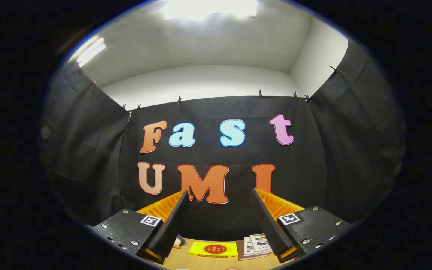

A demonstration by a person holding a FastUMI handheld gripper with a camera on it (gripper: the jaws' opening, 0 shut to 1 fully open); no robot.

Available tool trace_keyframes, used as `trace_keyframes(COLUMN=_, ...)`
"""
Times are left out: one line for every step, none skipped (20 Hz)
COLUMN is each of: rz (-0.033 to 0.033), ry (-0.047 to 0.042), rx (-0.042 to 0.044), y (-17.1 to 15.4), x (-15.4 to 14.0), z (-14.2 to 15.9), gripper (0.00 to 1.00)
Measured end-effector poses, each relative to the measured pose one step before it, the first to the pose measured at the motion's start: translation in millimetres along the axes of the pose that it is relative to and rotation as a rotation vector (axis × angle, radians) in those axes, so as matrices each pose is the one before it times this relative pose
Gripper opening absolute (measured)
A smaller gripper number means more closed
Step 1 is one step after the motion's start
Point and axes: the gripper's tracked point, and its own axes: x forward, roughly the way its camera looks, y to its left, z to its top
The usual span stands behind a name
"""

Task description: Open the storage box then place both shoes into the box .Put the left shoe in first, then the right shoe, with the right side of both shoes facing outward in a uniform manner.

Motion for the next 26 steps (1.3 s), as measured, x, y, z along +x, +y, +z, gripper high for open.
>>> trace_keyframes(rz=0.0023, ry=0.00236, rx=-0.00381, y=1.56, x=-1.13, z=-0.31, gripper=0.98)
trace_keyframes(rz=0.00681, ry=0.00221, rx=0.00479, y=3.0, x=-2.24, z=0.36, gripper=0.98)
trace_keyframes(rz=0.01774, ry=-0.0021, rx=0.01363, y=6.83, x=-1.55, z=1.43, gripper=0.98)
trace_keyframes(rz=0.01366, ry=-0.00316, rx=0.01676, y=5.73, x=-1.91, z=1.57, gripper=0.98)
trace_keyframes(rz=0.00461, ry=-0.00211, rx=0.01131, y=2.06, x=-1.68, z=1.59, gripper=0.98)
trace_keyframes(rz=-0.00231, ry=0.00241, rx=-0.00196, y=-0.36, x=1.36, z=-1.51, gripper=0.98)
trace_keyframes(rz=0.00282, ry=0.00022, rx=-0.0099, y=0.94, x=-0.64, z=0.07, gripper=0.98)
trace_keyframes(rz=0.00365, ry=-0.00004, rx=-0.00833, y=2.15, x=-0.51, z=0.09, gripper=0.98)
trace_keyframes(rz=0.00368, ry=0.0005, rx=-0.00338, y=1.22, x=0.06, z=-0.53, gripper=0.98)
trace_keyframes(rz=0.00465, ry=0.00073, rx=-0.00071, y=1.96, x=-0.61, z=-0.19, gripper=0.98)
trace_keyframes(rz=0.00014, ry=0.00168, rx=0.00052, y=0.6, x=0.99, z=-0.48, gripper=0.98)
trace_keyframes(rz=0.00242, ry=0.00106, rx=0.00163, y=0.62, x=-0.37, z=-0.8, gripper=0.98)
trace_keyframes(rz=0.00052, ry=0.00316, rx=0.00178, y=0.32, x=0.13, z=-0.82, gripper=0.98)
trace_keyframes(rz=0.00585, ry=0.00433, rx=0.00365, y=2.06, x=0.96, z=-2.29, gripper=0.98)
trace_keyframes(rz=0.0037, ry=0.00171, rx=0.00489, y=1.86, x=0.21, z=-0.85, gripper=0.98)
trace_keyframes(rz=-0.00164, ry=-0.00169, rx=0.00469, y=-1.08, x=-0.18, z=-0.41, gripper=0.98)
trace_keyframes(rz=-0.00492, ry=-0.0053, rx=0.00555, y=-0.27, x=0.32, z=0.65, gripper=0.98)
trace_keyframes(rz=-0.00513, ry=-0.00403, rx=0.00479, y=-1.3, x=0.36, z=-0.36, gripper=0.98)
trace_keyframes(rz=-0.00067, ry=0.00022, rx=0.00095, y=0.74, x=-0.31, z=-1.3, gripper=0.98)
trace_keyframes(rz=0.00201, ry=0.00159, rx=-0.00326, y=1.65, x=0.54, z=-2.19, gripper=0.98)
trace_keyframes(rz=-0.00101, ry=0.00188, rx=-0.00637, y=0.57, x=0.43, z=-2.44, gripper=0.98)
trace_keyframes(rz=0.00072, ry=-0.00145, rx=-0.00997, y=1.29, x=0.3, z=-2.23, gripper=0.98)
trace_keyframes(rz=-0.00242, ry=-0.00427, rx=-0.01048, y=0.91, x=-0.16, z=-0.95, gripper=0.98)
trace_keyframes(rz=0.00172, ry=-0.00444, rx=-0.008, y=1.93, x=-0.26, z=-1.97, gripper=0.98)
trace_keyframes(rz=0.01397, ry=0.00376, rx=-0.00057, y=5.7, x=-0.97, z=-3.27, gripper=0.98)
trace_keyframes(rz=0.03106, ry=0.01003, rx=0.00685, y=10.62, x=-1.41, z=-6.01, gripper=0.98)
